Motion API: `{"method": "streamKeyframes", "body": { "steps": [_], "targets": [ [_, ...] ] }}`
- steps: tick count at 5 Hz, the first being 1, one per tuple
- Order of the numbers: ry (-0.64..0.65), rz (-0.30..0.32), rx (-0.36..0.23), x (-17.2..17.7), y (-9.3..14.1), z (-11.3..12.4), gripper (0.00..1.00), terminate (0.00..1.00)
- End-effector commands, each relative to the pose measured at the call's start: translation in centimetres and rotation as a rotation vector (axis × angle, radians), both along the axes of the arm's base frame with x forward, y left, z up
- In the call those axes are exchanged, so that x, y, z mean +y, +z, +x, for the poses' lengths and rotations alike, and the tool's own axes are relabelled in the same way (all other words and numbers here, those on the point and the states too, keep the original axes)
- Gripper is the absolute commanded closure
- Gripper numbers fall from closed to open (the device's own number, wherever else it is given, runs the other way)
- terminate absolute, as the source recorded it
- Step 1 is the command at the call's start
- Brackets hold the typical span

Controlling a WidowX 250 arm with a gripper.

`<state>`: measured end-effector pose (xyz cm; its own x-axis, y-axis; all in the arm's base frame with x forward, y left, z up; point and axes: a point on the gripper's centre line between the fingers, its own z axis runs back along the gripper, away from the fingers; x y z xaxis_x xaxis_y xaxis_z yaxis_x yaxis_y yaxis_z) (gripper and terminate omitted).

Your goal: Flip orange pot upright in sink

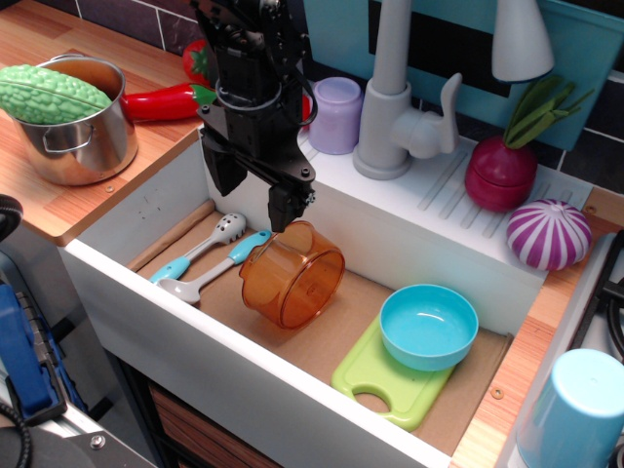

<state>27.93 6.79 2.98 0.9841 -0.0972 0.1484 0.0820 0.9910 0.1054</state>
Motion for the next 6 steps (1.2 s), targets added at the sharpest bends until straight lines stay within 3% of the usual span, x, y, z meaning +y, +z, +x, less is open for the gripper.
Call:
{"method": "streamKeyframes", "body": {
  "steps": [1, 3, 5, 6],
  "targets": [
    [0.0, 0.0, 0.0, 0.0, 0.0, 0.0, 0.0, 0.0],
    [-0.002, -0.124, -0.028, -0.4, 0.1, 0.7, 0.0, 0.0],
    [0.015, -0.274, -0.057, -0.9, -1.2, 0.7, 0.0, 0.0],
    [0.031, -0.306, -0.069, -1.7, -2.0, 0.9, 0.0, 0.0]
  ]
}}
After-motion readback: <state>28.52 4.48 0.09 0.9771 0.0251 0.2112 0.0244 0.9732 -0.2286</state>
